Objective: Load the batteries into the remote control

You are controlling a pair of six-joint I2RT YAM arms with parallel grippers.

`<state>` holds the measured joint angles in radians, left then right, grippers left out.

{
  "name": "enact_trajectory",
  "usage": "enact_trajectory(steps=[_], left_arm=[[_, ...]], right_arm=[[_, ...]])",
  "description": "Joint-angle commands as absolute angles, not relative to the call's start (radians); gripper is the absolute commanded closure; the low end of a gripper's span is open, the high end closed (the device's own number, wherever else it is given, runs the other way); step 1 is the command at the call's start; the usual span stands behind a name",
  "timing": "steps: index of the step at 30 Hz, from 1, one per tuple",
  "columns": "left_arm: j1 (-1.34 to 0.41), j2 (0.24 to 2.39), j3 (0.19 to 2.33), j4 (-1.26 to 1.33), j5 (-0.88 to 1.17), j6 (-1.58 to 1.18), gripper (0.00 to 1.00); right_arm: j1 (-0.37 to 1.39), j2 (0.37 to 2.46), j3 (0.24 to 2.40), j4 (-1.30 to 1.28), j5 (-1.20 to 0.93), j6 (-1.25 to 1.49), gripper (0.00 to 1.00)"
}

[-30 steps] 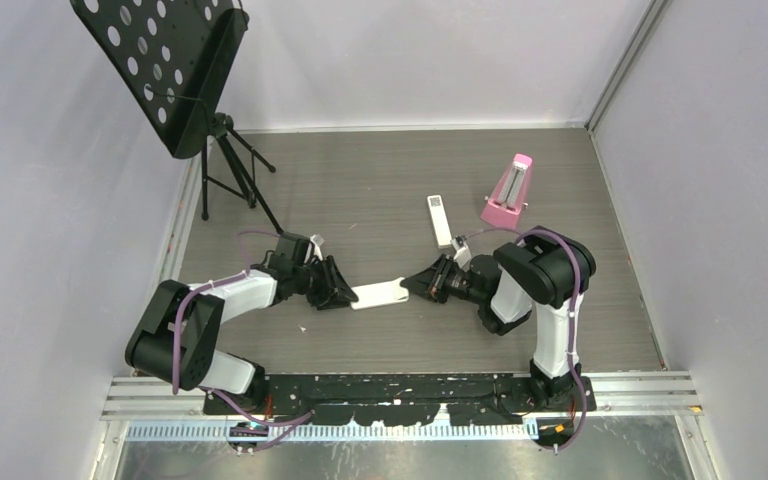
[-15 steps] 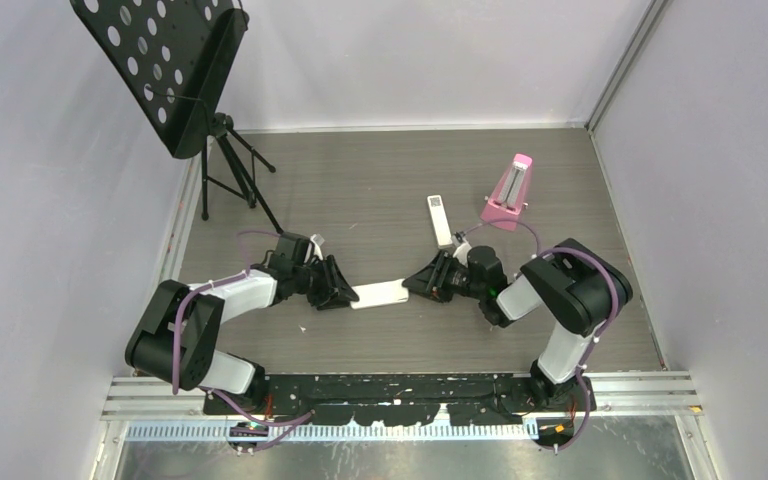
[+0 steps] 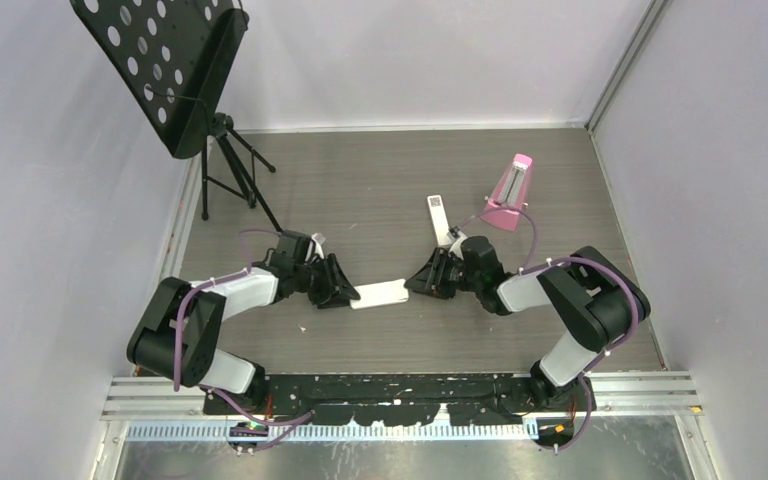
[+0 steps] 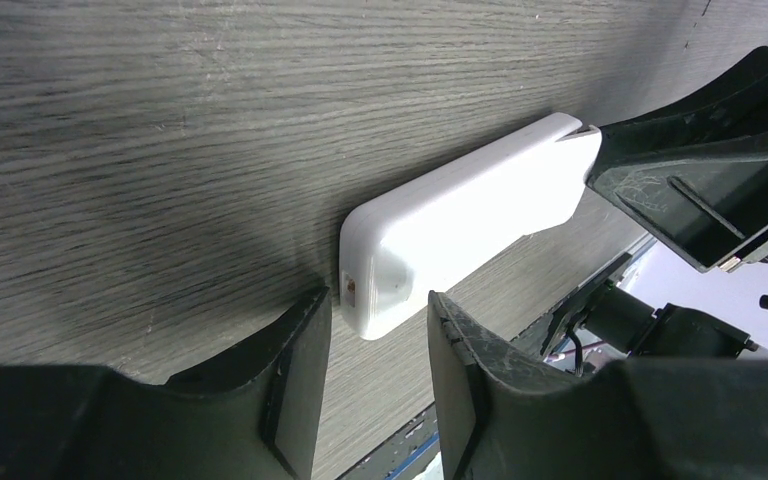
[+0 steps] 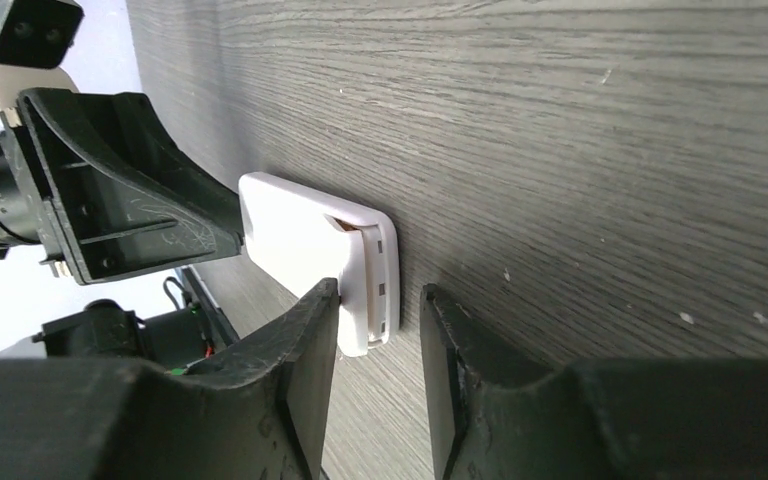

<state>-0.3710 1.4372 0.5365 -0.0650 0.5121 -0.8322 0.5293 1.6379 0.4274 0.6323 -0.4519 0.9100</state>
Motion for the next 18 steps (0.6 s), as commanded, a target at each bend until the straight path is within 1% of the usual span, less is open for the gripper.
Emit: enact_trajectory(steps=[1, 9, 14, 18], left_arm=[[-0.372, 1.448, 0.559, -0.078, 0.504, -0.817, 0.57], [-0.373, 1.465, 0.564, -0.077, 0.505, -0.815, 0.57], [-0.373, 1.466, 0.562, -0.078, 0.506, -0.815, 0.57], [-0.373, 1.474, 0.559, -0.083, 0.506, -0.812, 0.61]], right_arm=[[0.547, 1.617, 0.476, 0.542, -0.423, 0.833, 0.61], [0.565, 1.597, 0.501, 0.456, -0.393, 0.784, 0.75], [0.587, 1.597, 0.513, 0.428, -0.373, 0.762, 0.78], [0.613, 1.594, 0.525, 0.398, -0.352, 0.743, 0.81]])
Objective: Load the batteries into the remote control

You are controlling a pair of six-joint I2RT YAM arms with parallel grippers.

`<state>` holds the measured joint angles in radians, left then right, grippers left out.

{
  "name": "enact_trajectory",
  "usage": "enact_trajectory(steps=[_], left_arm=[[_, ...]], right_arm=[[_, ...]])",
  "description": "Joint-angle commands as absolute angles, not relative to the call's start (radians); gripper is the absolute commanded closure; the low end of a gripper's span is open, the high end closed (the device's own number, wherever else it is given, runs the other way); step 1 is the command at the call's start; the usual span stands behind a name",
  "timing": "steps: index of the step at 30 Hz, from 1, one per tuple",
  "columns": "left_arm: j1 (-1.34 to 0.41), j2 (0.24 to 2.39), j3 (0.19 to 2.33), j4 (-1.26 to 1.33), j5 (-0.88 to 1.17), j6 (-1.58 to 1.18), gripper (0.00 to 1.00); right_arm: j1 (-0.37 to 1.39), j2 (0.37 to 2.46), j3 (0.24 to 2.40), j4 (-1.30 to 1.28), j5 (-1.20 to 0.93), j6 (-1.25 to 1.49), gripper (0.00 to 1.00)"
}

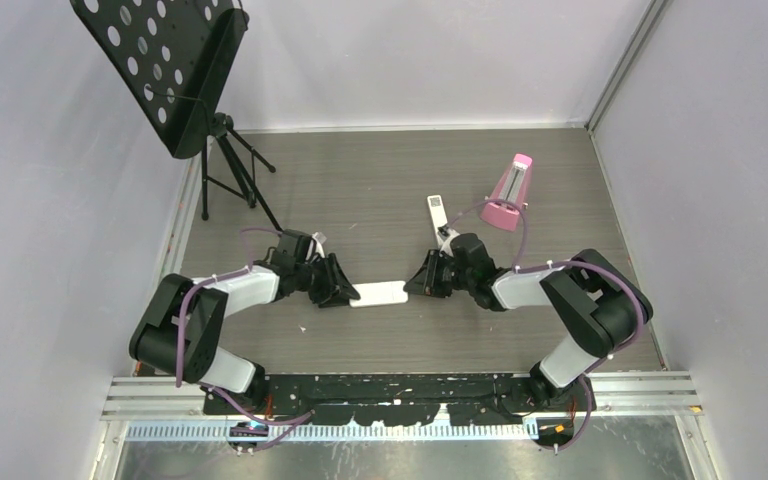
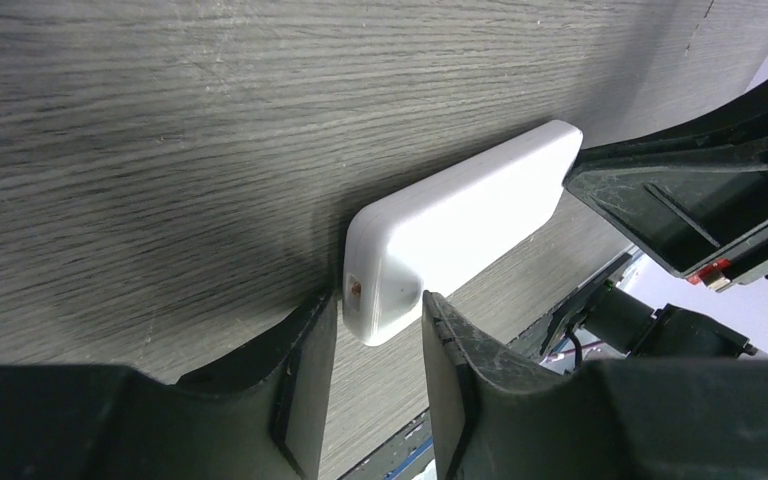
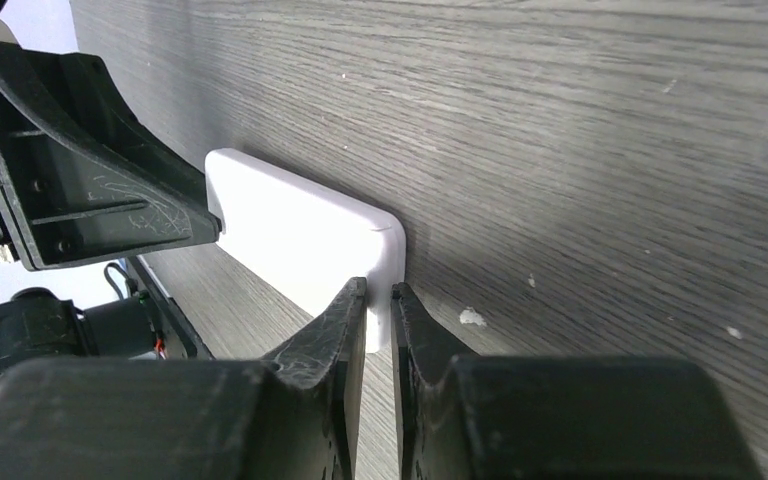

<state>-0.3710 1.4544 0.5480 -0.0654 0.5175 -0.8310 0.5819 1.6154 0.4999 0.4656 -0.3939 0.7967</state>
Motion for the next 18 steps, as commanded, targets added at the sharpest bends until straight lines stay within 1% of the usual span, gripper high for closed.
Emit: enact_trajectory(steps=[1, 5, 8, 14, 18], left_arm=[[-0.373, 1.479, 0.558, -0.085, 0.509, -0.812, 0.63], [-0.373, 1.501, 0.555, -0.074, 0.523, -0.813, 0.70], [-0.375, 1.513, 0.549, -0.049, 0.543, -0.819, 0.75], [-0.400, 1.540, 0.560, -0.016, 0.551, -0.835, 0.78], [-0.411, 1.547, 0.570, -0.006, 0.539, -0.851, 0.78]], right_arm=[[0.619, 1.594, 0.528, 0.391, -0.346, 0.739, 0.82], [0.642, 1.605, 0.534, 0.373, -0.338, 0.737, 0.86], [0.649, 1.624, 0.528, 0.415, -0.382, 0.755, 0.87], [0.672, 1.680, 0.535, 0.521, -0.466, 0.806, 0.89], [0.720, 1.673, 0.561, 0.490, -0.439, 0.790, 0.89]])
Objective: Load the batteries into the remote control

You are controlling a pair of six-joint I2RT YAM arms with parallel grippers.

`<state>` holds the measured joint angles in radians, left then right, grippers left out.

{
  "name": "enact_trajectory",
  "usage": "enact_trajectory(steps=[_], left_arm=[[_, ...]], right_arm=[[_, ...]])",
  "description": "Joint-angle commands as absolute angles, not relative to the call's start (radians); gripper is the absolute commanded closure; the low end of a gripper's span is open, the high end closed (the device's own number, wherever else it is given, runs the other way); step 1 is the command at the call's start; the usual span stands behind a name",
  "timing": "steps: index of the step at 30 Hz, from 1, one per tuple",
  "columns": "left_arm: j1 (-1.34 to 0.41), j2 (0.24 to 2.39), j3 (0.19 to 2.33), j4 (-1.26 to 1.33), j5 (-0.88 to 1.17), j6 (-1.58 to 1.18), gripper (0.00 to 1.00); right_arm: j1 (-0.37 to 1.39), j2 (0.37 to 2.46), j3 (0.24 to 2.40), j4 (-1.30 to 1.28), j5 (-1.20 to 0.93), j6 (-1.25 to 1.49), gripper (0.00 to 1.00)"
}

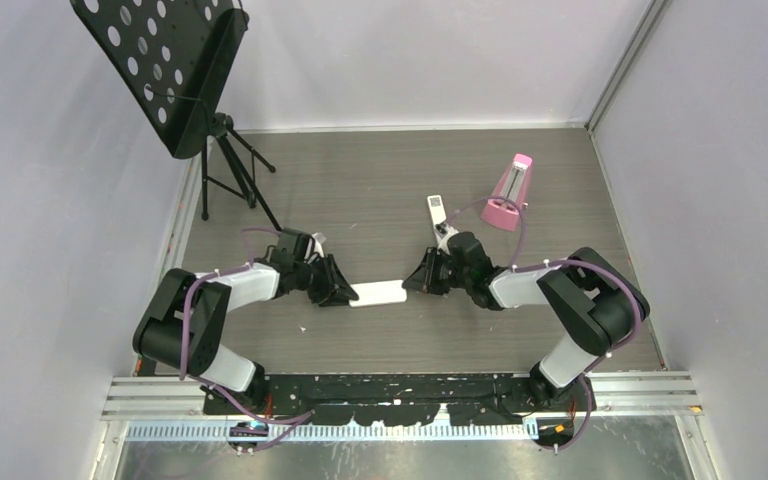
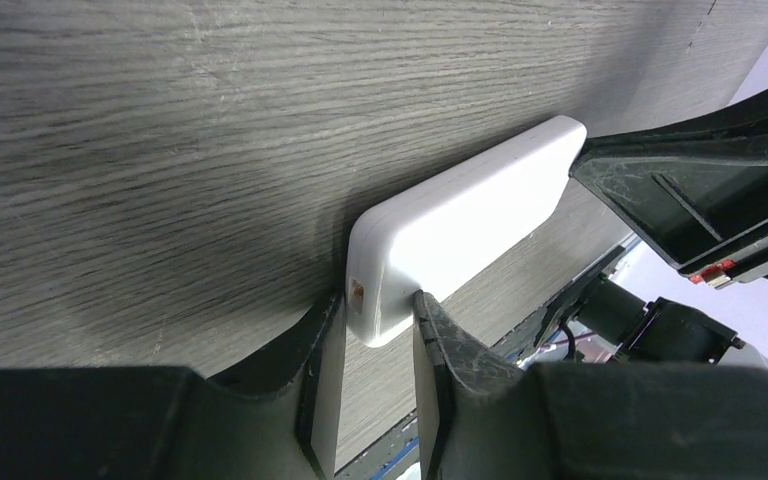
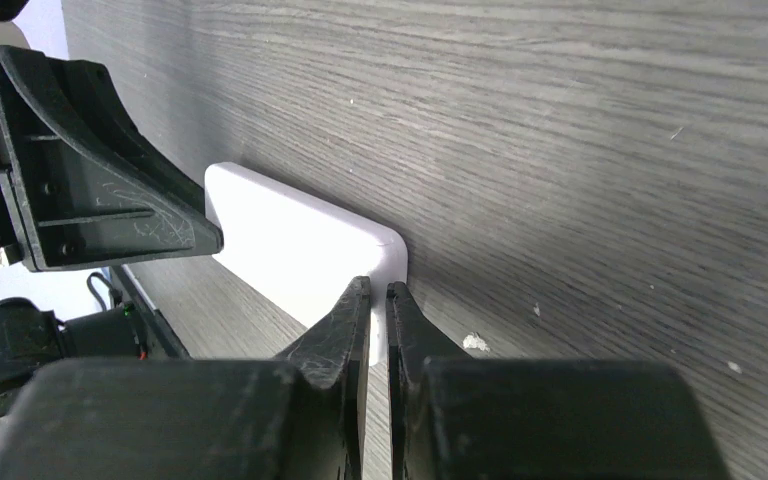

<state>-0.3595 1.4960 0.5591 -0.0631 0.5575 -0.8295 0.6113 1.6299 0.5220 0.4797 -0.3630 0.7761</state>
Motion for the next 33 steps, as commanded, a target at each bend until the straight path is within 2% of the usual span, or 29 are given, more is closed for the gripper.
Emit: enact_trajectory(steps=[1, 5, 9, 15, 19, 22, 23, 26, 30, 33], left_arm=[[-0.411, 1.542, 0.572, -0.006, 0.526, -0.850, 0.78], [-0.409, 1.504, 0.624, -0.084, 0.438, -0.822, 0.70], [-0.390, 1.482, 0.697, -0.188, 0.311, -0.787, 0.51], [-0.346, 1.440, 0.762, -0.318, 0.180, -0.750, 0.33], [-0.341, 1.340, 0.775, -0.427, 0.100, -0.722, 0.12], [-0.341, 1.225, 0.764, -0.494, 0.053, -0.712, 0.08], [-0.341, 1.189, 0.767, -0.529, 0.033, -0.711, 0.02], [-0.342, 1.084, 0.815, -0.696, -0.053, -0.707, 0.00], [-0.342, 0.935, 0.870, -0.820, -0.152, -0.682, 0.00], [-0.342, 0.826, 0.926, -0.895, -0.226, -0.659, 0.00]], right_arm=[[0.721, 1.657, 0.558, 0.483, -0.423, 0.786, 0.89], [0.718, 1.533, 0.596, 0.297, -0.287, 0.710, 0.84], [0.707, 1.432, 0.679, 0.044, -0.095, 0.646, 0.69], [0.680, 1.304, 0.757, -0.135, 0.108, 0.605, 0.50], [0.672, 1.194, 0.788, -0.251, 0.257, 0.607, 0.46], [0.671, 1.060, 0.788, -0.345, 0.405, 0.620, 0.42], [0.671, 0.990, 0.783, -0.374, 0.452, 0.624, 0.40], [0.670, 0.847, 0.799, -0.485, 0.581, 0.640, 0.37], [0.671, 0.712, 0.874, -0.668, 0.741, 0.641, 0.23], [0.670, 0.624, 0.933, -0.788, 0.900, 0.635, 0.18]])
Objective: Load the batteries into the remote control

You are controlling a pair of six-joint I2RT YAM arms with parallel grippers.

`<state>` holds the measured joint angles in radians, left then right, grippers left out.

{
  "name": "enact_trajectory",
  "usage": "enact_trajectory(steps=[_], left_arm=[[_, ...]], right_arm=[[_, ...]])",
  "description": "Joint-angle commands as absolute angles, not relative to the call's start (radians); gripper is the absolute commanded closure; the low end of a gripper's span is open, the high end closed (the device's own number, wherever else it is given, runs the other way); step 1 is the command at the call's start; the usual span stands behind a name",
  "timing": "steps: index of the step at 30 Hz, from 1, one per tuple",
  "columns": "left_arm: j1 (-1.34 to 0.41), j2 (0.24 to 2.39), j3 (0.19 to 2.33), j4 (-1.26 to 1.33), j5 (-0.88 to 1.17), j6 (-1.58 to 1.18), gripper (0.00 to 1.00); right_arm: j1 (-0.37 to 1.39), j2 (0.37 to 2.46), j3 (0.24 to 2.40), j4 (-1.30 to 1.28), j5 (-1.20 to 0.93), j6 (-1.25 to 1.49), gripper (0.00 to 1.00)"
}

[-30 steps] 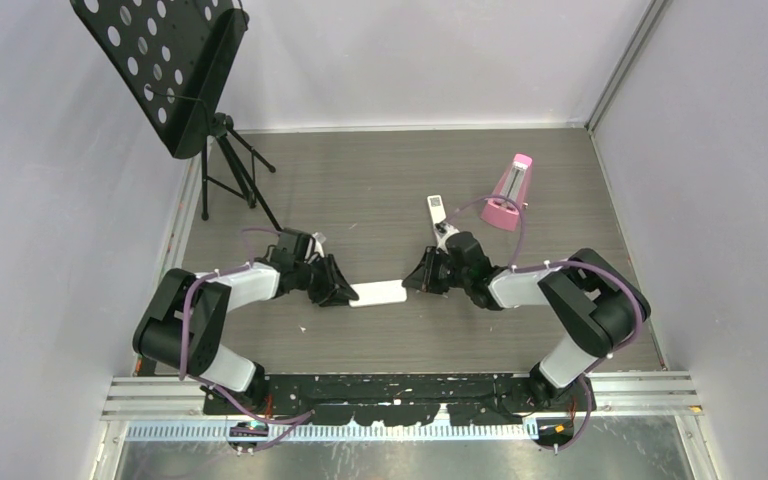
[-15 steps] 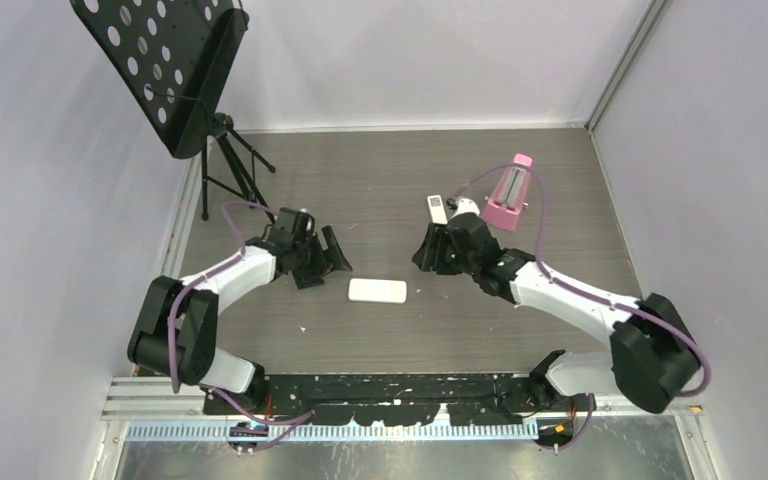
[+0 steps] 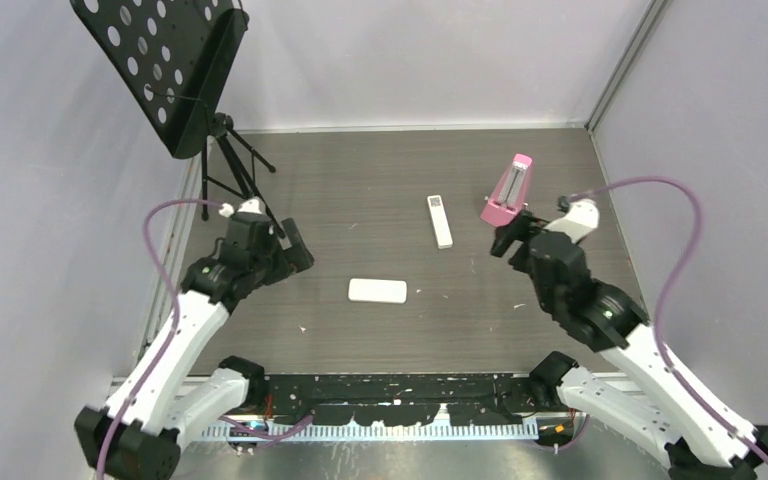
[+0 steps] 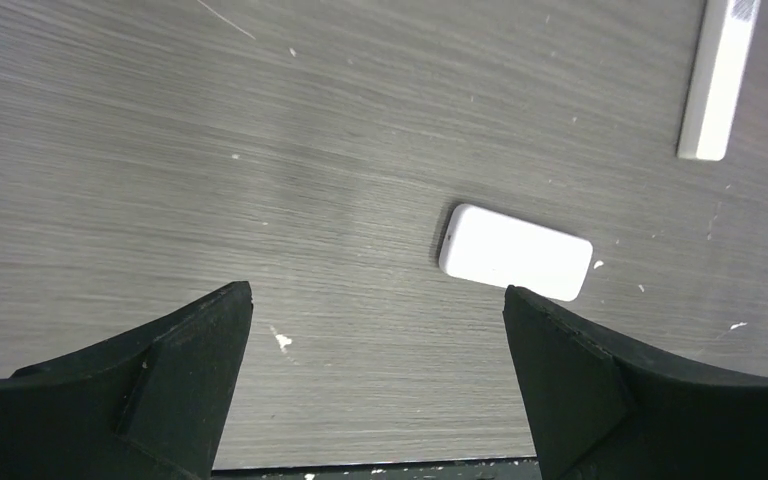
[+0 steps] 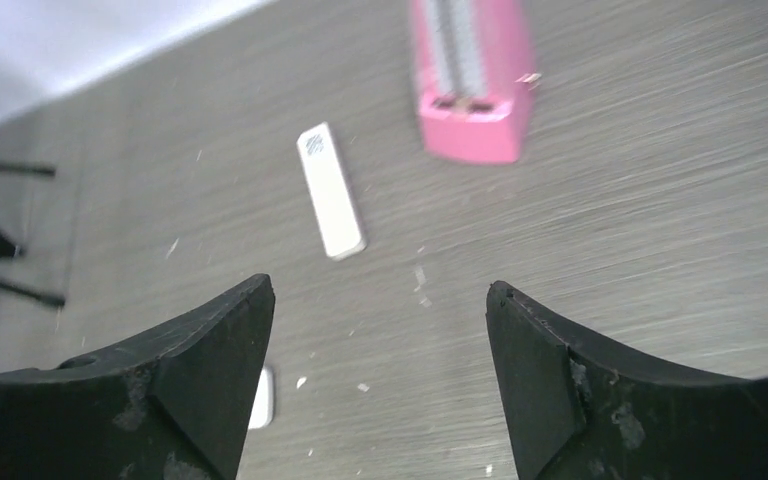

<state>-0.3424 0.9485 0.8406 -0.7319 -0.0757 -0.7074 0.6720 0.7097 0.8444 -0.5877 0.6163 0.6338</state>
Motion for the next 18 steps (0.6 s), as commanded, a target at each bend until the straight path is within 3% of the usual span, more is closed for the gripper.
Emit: enact_trajectory(steps=[1, 11, 18], left_arm=[[-0.342, 0.789, 0.948, -0.917, -0.257, -0.642, 0.00], [-0.341, 0.615, 1.169, -1.147, -0.542, -0.515, 0.00], [-0.342, 0.582, 1.153, -1.155, -0.559, -0.488, 0.01]], right_arm=[[0.670, 0.598, 0.946, -0.806, 0.933, 0.627, 0.16], [0.670, 0.456, 1.040, -0.915, 1.200, 0.550, 0.13], [0.670, 0.386, 1.000, -0.906, 1.283, 0.536, 0.12]])
